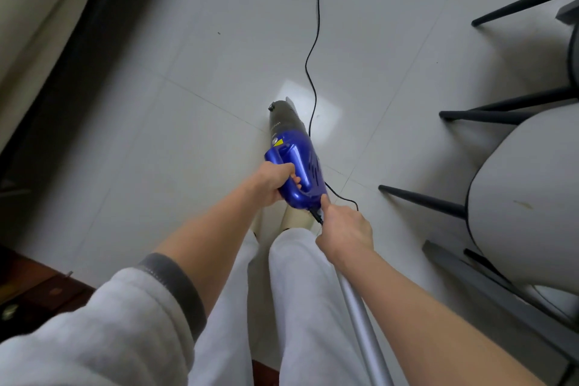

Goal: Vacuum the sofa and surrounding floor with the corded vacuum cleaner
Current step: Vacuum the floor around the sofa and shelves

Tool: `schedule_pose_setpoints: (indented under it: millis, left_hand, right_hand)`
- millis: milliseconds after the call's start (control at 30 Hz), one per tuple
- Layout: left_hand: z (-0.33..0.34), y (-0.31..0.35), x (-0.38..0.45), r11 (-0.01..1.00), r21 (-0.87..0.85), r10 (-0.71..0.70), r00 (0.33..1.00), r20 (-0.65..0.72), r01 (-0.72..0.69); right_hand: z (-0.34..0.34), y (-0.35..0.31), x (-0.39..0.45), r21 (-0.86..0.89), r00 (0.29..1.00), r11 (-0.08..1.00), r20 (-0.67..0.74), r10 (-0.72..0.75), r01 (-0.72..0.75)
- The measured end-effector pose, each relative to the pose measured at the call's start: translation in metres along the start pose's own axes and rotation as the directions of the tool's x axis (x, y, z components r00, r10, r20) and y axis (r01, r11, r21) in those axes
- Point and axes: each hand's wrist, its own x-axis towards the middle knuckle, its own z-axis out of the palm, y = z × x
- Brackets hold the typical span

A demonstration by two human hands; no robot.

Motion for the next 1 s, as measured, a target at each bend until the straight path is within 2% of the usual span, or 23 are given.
schedule_pose_setpoints:
  millis: [167, 333, 600, 1000]
  left_hand:
    - [0.004, -0.008, -0.008, 0.998, 0.051, -0.044, 0.998, -0.038, 0.046]
    - [0.023, -0.005, -0.021, 0.999, 0.021, -0.048, 0.999, -0.007, 0.048]
    - [0.032, 0.013, -0.002, 0.998, -0.056, 0.038, 0.999, -0.007, -0.039]
    - [-0.063, 0.076, 0.053, 0.951, -0.289, 0.097, 0.993, -0.063, -0.111]
  right_hand:
    - [0.005, 0.008, -0.012, 0.011, 0.998, 0.999, 0.045, -0.032, 0.032]
    - [-0.009, 0.027, -0.014, -0.023, 0.999, 0.999, 0.044, -0.027, 0.028]
    - [-0.016, 0.031, 0.016, -0.042, 0.999, 0.998, -0.024, -0.039, 0.038]
    - [-0.069, -0.062, 0.095, -0.261, 0.967, 0.941, -0.076, -0.241, 0.214]
